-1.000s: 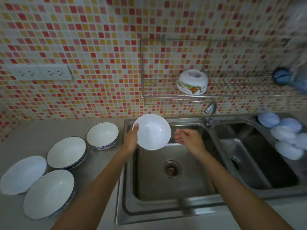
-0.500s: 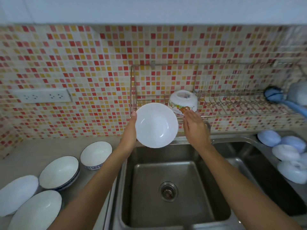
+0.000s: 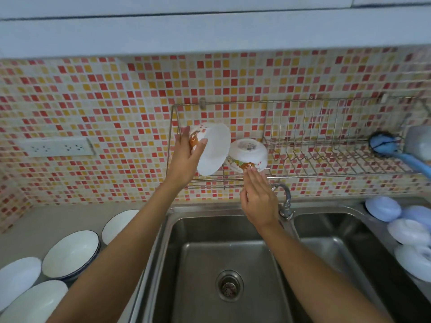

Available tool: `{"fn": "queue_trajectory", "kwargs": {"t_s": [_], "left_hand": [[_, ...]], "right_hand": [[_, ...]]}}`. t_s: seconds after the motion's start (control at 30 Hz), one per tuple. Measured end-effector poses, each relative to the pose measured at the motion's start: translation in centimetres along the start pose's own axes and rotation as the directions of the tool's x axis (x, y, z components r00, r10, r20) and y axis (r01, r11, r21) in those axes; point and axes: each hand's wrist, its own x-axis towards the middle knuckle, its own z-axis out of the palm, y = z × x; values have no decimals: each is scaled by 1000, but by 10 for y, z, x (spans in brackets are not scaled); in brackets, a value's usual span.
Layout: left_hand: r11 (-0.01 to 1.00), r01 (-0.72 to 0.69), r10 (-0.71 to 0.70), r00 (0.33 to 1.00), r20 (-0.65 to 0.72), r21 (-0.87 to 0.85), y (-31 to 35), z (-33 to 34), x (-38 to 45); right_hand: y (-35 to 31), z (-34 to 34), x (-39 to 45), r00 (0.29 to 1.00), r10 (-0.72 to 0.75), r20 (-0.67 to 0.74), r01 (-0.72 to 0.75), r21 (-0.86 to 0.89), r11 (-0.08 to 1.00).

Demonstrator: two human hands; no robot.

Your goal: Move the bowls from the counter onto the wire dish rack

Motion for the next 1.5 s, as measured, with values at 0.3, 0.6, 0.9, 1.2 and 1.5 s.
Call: {"fn": "queue_trajectory", "kwargs": {"t_s": [0.3,0.6,0.9,1.2,1.5], "left_hand": [[840,-132,103,991,84,526,-28,39,12],[713,-208,57,969,241,669,-35,51,29],[715,-184,20,970,244,674,-33,52,29],[787,-167,48,976,211,594,-37,51,5],[746,-221,211,973,92,628,-60,51,-39]], "right_hand": [[8,4,-5,999,-53,5,53,-7,999],[11,9,-7,999,-47,-1,47,55,997],[10,9,-8,998,-56,15,55,54,997],[8,7,-7,999,-43,19,42,75,996],[7,6,-7,998,-27,63,20,109,994]]}}
